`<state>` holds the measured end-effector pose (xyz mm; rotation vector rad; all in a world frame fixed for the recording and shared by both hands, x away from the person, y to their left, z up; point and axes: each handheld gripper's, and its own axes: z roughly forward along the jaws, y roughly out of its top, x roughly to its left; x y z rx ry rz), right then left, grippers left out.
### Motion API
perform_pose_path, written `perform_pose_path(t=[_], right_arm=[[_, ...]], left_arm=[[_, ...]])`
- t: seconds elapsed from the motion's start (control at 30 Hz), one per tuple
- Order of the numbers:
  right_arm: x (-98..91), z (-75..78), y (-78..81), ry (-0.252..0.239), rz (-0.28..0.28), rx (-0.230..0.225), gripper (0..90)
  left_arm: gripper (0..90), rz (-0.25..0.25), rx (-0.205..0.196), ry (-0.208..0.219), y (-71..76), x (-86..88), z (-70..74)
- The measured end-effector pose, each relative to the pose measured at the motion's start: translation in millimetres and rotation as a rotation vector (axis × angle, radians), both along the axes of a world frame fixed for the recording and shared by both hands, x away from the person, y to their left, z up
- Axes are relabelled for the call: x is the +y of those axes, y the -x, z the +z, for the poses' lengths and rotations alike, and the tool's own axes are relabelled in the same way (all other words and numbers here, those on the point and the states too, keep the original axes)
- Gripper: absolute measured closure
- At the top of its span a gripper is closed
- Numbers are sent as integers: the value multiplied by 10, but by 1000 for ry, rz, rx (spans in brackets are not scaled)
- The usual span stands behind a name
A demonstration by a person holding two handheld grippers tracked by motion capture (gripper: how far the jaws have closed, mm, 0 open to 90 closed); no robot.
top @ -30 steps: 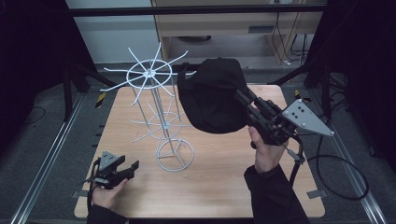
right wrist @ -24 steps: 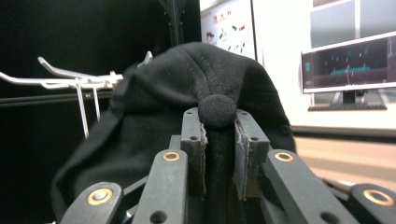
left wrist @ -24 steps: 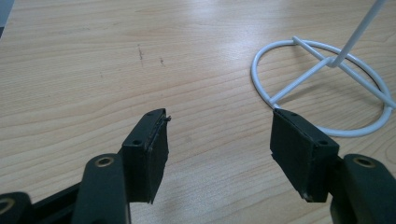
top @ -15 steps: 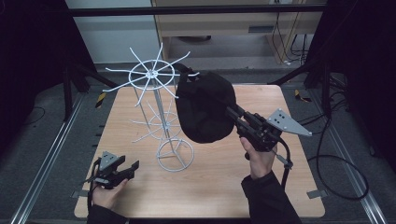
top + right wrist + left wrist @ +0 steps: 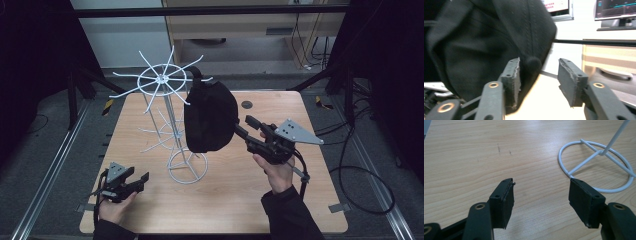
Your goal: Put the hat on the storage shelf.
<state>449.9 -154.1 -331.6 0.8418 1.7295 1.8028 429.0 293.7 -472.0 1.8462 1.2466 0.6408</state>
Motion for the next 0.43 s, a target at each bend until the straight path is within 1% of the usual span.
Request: perform_pose_path(t=[0.1, 0.23, 0.33, 0.4, 0.43], right_arm=[[-128, -71, 14, 29, -35, 9, 443], [-337, -243, 19, 60, -82, 49, 391], [-497, -458, 21, 99, -132, 95, 340], [-598, -636, 13, 121, -164, 140, 308], [-641, -718, -1, 142, -181, 164, 284]], left_arm=[[367, -2, 1, -3, 1, -4, 0], [365, -3, 2, -3, 0, -5, -2], [358, -4, 10, -5, -4, -8, -7], [354, -5, 11, -4, -11, -7, -11], [352, -6, 11, -4, -12, -7, -12]])
